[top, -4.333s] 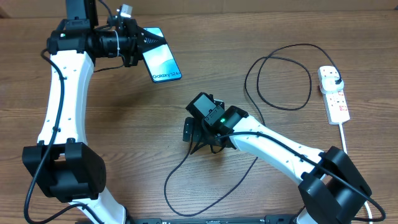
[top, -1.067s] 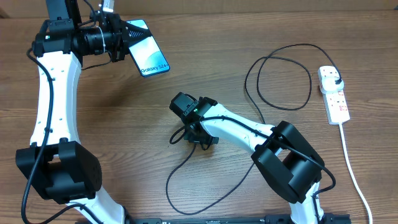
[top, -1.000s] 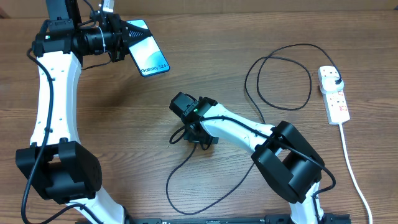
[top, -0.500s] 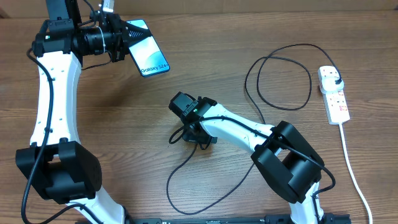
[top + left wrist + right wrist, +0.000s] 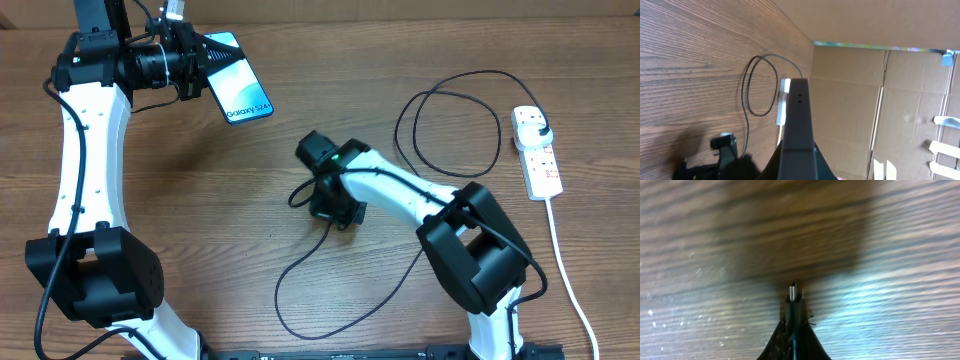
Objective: Plug charger to phone and switch on socket
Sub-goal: 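Lift the connector with the right gripper up toward the phone's bottom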
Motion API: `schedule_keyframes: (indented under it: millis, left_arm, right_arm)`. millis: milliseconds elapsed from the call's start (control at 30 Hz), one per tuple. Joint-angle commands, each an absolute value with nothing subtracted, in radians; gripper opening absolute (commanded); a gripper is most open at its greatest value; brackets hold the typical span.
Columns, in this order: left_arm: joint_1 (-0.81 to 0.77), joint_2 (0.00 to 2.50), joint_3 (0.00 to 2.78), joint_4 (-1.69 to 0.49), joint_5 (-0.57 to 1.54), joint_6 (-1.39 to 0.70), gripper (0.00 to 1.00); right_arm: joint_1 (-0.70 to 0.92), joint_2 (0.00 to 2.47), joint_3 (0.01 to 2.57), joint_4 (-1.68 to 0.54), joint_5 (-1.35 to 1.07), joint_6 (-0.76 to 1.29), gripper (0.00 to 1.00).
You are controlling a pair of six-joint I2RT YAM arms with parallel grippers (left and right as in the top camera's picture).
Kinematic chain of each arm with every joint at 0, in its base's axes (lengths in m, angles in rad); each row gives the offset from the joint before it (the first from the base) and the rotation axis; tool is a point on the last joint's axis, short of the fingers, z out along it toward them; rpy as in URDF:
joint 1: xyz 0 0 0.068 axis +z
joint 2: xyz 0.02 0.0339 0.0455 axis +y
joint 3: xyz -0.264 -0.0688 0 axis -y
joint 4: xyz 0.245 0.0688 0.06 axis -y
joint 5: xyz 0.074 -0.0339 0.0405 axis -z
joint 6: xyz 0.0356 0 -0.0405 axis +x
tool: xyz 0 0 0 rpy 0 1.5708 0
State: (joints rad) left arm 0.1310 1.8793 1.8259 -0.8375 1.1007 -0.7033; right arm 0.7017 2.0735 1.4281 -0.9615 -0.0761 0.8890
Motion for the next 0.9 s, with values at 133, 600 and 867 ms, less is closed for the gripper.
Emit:
schedule_keyframes:
  millis: [133, 600, 867]
  left_arm:
    - [0.133, 1.864, 1.842, -0.832, 1.174, -0.711, 0.04]
    - [0.133, 1.864, 1.842, -0.533, 1.276, -0.961, 0.04]
    - [0.131, 1.864, 1.842, -0.266, 1.281, -1.168, 0.04]
  right_arm:
    - [0.555, 2.077, 1.435, -0.903, -0.38, 0.757, 0.04]
    - [0.452, 1.927, 1.435, -0.585, -1.044, 0.604, 0.04]
    - [0.452, 1.877, 1.435, -0.242, -1.326, 0.804, 0.04]
